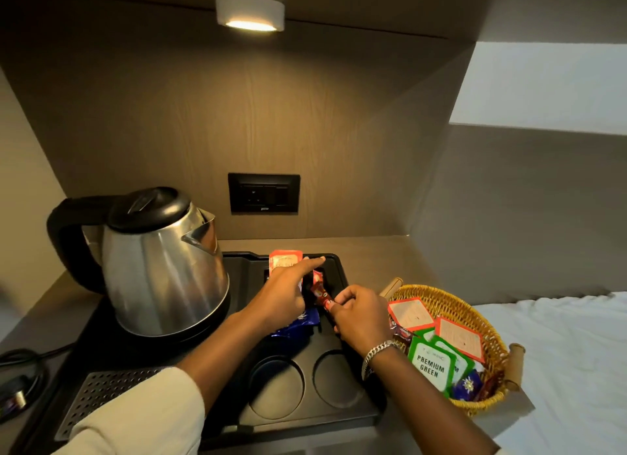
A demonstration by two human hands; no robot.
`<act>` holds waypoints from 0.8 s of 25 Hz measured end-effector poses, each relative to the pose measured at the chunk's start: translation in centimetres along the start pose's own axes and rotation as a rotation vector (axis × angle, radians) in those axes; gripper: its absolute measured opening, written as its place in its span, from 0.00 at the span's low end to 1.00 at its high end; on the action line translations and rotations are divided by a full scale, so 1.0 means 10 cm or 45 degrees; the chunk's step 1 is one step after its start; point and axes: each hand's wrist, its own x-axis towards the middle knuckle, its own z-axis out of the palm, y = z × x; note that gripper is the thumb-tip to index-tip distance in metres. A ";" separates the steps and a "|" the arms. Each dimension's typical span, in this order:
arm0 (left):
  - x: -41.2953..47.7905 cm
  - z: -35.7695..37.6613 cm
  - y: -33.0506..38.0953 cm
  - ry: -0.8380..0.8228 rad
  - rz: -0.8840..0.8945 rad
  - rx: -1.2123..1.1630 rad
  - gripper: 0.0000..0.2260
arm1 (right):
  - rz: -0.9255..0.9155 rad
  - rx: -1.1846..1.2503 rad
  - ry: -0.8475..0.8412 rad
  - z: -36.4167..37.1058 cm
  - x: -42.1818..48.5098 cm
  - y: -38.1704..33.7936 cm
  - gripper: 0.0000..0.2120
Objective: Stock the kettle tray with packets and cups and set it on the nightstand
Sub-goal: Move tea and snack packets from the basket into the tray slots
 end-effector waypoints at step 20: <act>-2.01 -1.48 -0.96 0.716 -0.478 0.100 0.16 | 0.017 -0.203 0.152 -0.16 -1.03 0.27 0.21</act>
